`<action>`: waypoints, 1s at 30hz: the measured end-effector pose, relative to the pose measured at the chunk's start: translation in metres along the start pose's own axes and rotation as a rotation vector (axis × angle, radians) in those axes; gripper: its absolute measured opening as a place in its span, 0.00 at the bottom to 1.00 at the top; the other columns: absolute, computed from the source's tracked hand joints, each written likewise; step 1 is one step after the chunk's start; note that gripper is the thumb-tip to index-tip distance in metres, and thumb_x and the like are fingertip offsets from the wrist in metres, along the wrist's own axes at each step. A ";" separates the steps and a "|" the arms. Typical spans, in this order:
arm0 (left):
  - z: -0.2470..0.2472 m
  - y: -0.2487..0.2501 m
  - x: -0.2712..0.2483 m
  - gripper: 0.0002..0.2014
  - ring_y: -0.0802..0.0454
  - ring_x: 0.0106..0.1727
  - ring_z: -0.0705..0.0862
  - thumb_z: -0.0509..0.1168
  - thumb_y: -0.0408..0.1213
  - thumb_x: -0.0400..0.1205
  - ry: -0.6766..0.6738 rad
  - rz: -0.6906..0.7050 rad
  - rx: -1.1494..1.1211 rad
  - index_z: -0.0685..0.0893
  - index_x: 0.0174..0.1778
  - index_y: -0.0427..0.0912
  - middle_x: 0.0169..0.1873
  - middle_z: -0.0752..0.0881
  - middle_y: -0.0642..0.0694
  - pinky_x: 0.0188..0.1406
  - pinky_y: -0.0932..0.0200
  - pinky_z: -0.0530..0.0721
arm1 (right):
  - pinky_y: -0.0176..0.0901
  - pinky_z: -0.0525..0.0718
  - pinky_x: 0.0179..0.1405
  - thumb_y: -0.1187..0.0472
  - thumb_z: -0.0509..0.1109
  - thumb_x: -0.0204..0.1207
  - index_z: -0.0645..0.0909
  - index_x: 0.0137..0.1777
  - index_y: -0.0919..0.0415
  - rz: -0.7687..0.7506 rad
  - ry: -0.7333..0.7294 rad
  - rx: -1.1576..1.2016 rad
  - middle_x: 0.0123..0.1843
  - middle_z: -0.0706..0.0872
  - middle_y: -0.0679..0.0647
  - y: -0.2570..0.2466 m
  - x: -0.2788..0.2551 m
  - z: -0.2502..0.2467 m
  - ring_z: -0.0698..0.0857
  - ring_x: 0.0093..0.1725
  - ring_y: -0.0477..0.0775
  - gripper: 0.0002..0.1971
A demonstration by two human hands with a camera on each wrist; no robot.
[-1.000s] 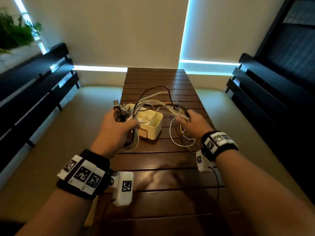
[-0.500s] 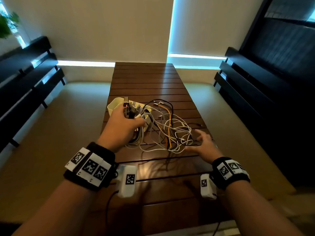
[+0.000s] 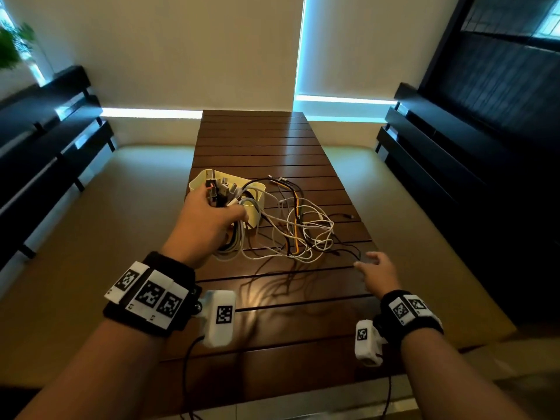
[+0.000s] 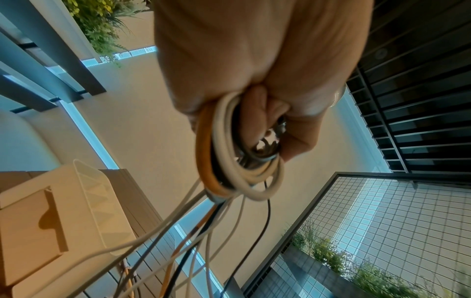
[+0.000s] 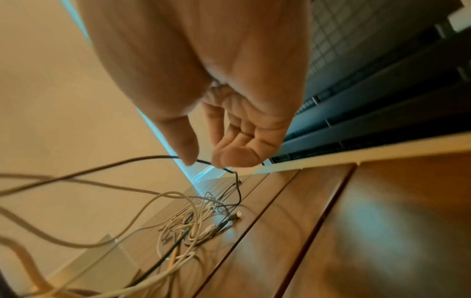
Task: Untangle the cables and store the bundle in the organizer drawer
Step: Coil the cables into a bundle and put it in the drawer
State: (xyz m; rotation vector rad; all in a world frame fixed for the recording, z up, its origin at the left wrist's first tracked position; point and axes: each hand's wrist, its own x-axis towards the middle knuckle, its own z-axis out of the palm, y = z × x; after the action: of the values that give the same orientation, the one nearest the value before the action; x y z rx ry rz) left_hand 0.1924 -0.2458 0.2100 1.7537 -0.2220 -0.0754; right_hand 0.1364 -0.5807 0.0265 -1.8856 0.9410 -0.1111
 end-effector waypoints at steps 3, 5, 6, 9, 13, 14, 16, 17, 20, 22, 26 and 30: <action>0.000 0.000 -0.003 0.13 0.42 0.44 0.84 0.74 0.25 0.75 0.008 -0.003 0.000 0.81 0.54 0.31 0.48 0.86 0.29 0.47 0.47 0.85 | 0.46 0.80 0.28 0.51 0.67 0.84 0.76 0.67 0.58 0.122 -0.034 0.271 0.44 0.86 0.60 -0.007 -0.006 0.011 0.84 0.35 0.58 0.16; 0.002 -0.001 -0.005 0.15 0.45 0.41 0.82 0.74 0.24 0.75 0.006 -0.019 -0.014 0.80 0.56 0.30 0.43 0.85 0.35 0.42 0.50 0.82 | 0.46 0.81 0.29 0.46 0.66 0.84 0.77 0.62 0.56 0.078 -0.092 0.298 0.46 0.86 0.60 -0.019 -0.012 0.021 0.86 0.38 0.58 0.15; 0.004 -0.002 -0.006 0.15 0.47 0.40 0.81 0.74 0.24 0.75 -0.001 -0.027 -0.020 0.80 0.56 0.30 0.42 0.84 0.38 0.39 0.51 0.80 | 0.46 0.83 0.30 0.46 0.67 0.84 0.77 0.61 0.56 0.035 -0.116 0.290 0.48 0.86 0.59 -0.026 -0.014 0.027 0.87 0.40 0.57 0.15; 0.006 -0.003 -0.008 0.15 0.50 0.36 0.79 0.74 0.24 0.75 -0.009 -0.031 -0.020 0.81 0.56 0.32 0.38 0.84 0.42 0.34 0.55 0.78 | 0.54 0.91 0.43 0.52 0.74 0.79 0.80 0.62 0.59 -0.074 -0.107 0.241 0.49 0.88 0.55 -0.044 -0.015 0.044 0.90 0.43 0.55 0.16; 0.001 -0.003 -0.006 0.11 0.56 0.28 0.77 0.74 0.25 0.75 -0.002 -0.021 0.011 0.82 0.50 0.35 0.29 0.82 0.55 0.29 0.58 0.76 | 0.60 0.91 0.51 0.51 0.77 0.74 0.81 0.58 0.55 -0.133 -0.083 0.152 0.48 0.89 0.53 -0.060 -0.009 0.059 0.91 0.42 0.54 0.16; -0.001 -0.003 -0.006 0.10 0.59 0.26 0.76 0.74 0.24 0.75 0.006 -0.013 0.016 0.81 0.47 0.38 0.27 0.81 0.57 0.28 0.59 0.76 | 0.60 0.91 0.50 0.46 0.77 0.72 0.80 0.61 0.54 -0.131 -0.068 0.155 0.49 0.89 0.53 -0.062 -0.007 0.060 0.91 0.44 0.56 0.21; -0.004 -0.001 -0.006 0.12 0.56 0.32 0.81 0.73 0.23 0.75 0.032 0.000 -0.001 0.81 0.43 0.44 0.31 0.84 0.54 0.36 0.55 0.82 | 0.58 0.92 0.45 0.40 0.73 0.71 0.75 0.73 0.55 -0.070 -0.035 0.209 0.55 0.88 0.58 -0.065 -0.004 0.058 0.91 0.47 0.58 0.33; -0.006 0.000 -0.006 0.13 0.52 0.36 0.82 0.73 0.23 0.75 0.042 0.004 -0.008 0.81 0.42 0.46 0.34 0.85 0.50 0.42 0.53 0.82 | 0.54 0.91 0.39 0.42 0.71 0.75 0.71 0.77 0.56 -0.038 -0.017 0.244 0.57 0.88 0.60 -0.063 -0.001 0.057 0.90 0.46 0.58 0.33; -0.009 0.000 -0.005 0.13 0.51 0.36 0.83 0.73 0.24 0.76 0.036 0.008 -0.007 0.81 0.43 0.47 0.35 0.85 0.47 0.43 0.54 0.82 | 0.44 0.82 0.30 0.50 0.65 0.85 0.69 0.79 0.59 -0.026 -0.043 0.219 0.49 0.90 0.59 -0.057 -0.004 0.049 0.88 0.41 0.57 0.25; -0.010 -0.003 -0.002 0.14 0.58 0.32 0.83 0.73 0.23 0.75 0.035 -0.001 -0.012 0.81 0.44 0.47 0.33 0.85 0.50 0.37 0.59 0.82 | 0.44 0.81 0.33 0.54 0.63 0.87 0.76 0.71 0.60 -0.061 -0.099 0.169 0.47 0.91 0.57 -0.053 -0.006 0.046 0.88 0.39 0.56 0.17; -0.004 -0.008 0.003 0.14 0.66 0.23 0.78 0.73 0.21 0.74 0.021 -0.030 -0.032 0.80 0.47 0.43 0.34 0.83 0.52 0.23 0.69 0.76 | 0.58 0.89 0.53 0.57 0.68 0.83 0.84 0.52 0.52 -0.255 -0.090 -0.009 0.51 0.91 0.57 -0.071 -0.002 0.042 0.90 0.46 0.55 0.04; 0.002 -0.009 0.006 0.14 0.66 0.23 0.78 0.73 0.21 0.74 -0.014 -0.023 -0.023 0.80 0.45 0.43 0.27 0.84 0.59 0.23 0.68 0.76 | 0.39 0.80 0.41 0.60 0.62 0.86 0.82 0.67 0.51 -0.652 -0.028 -0.277 0.54 0.87 0.51 -0.159 -0.012 0.028 0.83 0.43 0.46 0.13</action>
State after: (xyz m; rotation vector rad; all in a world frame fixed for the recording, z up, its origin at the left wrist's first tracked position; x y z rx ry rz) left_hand 0.1992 -0.2475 0.2013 1.7335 -0.2101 -0.1064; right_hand 0.2295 -0.5187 0.1435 -2.3861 0.2987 -0.3553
